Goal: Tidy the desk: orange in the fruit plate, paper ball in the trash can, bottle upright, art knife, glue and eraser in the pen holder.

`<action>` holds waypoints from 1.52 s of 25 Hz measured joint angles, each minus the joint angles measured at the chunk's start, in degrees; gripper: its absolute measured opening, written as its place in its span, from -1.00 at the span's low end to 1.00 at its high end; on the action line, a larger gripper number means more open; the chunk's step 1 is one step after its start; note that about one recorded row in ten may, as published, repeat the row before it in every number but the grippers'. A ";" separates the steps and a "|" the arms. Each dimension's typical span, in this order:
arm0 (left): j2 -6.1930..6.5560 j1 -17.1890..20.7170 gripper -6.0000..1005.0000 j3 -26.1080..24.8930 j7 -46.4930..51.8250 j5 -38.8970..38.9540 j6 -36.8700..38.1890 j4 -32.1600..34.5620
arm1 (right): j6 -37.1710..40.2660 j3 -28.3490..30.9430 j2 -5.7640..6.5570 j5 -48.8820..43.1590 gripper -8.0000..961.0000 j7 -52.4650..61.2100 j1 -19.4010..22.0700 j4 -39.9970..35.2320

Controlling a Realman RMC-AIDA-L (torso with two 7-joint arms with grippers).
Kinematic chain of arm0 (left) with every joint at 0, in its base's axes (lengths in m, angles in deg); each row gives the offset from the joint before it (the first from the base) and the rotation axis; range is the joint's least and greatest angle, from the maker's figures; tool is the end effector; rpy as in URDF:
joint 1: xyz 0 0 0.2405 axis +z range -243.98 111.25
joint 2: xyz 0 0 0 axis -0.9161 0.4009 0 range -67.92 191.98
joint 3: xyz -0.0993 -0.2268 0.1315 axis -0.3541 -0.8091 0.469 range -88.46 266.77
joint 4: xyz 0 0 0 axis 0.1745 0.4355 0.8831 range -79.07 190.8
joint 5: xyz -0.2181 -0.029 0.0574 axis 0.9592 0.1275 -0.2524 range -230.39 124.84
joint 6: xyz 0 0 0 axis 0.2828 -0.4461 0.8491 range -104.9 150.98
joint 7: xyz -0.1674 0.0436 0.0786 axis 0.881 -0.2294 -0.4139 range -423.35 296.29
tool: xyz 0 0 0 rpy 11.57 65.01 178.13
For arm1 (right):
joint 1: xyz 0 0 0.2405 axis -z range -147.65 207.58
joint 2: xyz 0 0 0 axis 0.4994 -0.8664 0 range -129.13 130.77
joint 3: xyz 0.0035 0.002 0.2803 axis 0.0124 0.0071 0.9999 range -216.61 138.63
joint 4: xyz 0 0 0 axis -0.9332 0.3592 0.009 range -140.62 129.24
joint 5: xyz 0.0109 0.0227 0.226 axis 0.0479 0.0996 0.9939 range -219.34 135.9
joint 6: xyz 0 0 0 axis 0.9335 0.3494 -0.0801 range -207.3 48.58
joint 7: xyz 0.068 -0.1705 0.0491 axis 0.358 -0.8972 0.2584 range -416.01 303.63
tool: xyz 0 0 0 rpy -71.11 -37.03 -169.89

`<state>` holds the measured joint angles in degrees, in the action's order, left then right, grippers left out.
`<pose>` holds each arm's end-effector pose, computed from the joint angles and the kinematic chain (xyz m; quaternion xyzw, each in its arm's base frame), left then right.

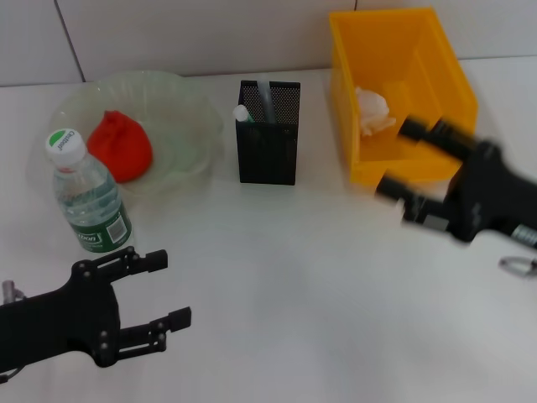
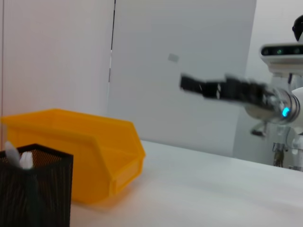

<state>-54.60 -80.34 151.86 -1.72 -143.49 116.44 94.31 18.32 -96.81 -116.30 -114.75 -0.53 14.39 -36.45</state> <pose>-0.2949 0.2845 -0.0580 -0.9394 -0.1222 -0.2972 0.1196 0.2734 0.3080 -0.0180 -0.8615 0.1106 0.4419 0.2242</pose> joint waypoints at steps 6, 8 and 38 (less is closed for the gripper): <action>0.42 1.47 0.60 -0.96 -1.32 0.00 0.36 -0.48 | -0.11 -0.18 -1.60 -13.16 0.73 0.42 -1.52 1.10; 0.43 1.65 0.60 -0.76 -1.54 0.00 0.23 -0.49 | -0.54 -0.34 -1.77 -18.26 0.73 2.34 -4.07 2.80; 0.26 0.79 0.59 -0.31 0.67 -0.36 1.08 -0.57 | -5.32 -0.20 -1.86 -25.50 0.73 4.19 -8.76 5.56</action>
<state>-54.34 -79.54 151.55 -1.05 -143.85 117.52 93.74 13.00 -97.01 -118.16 -140.25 3.66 5.63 -30.89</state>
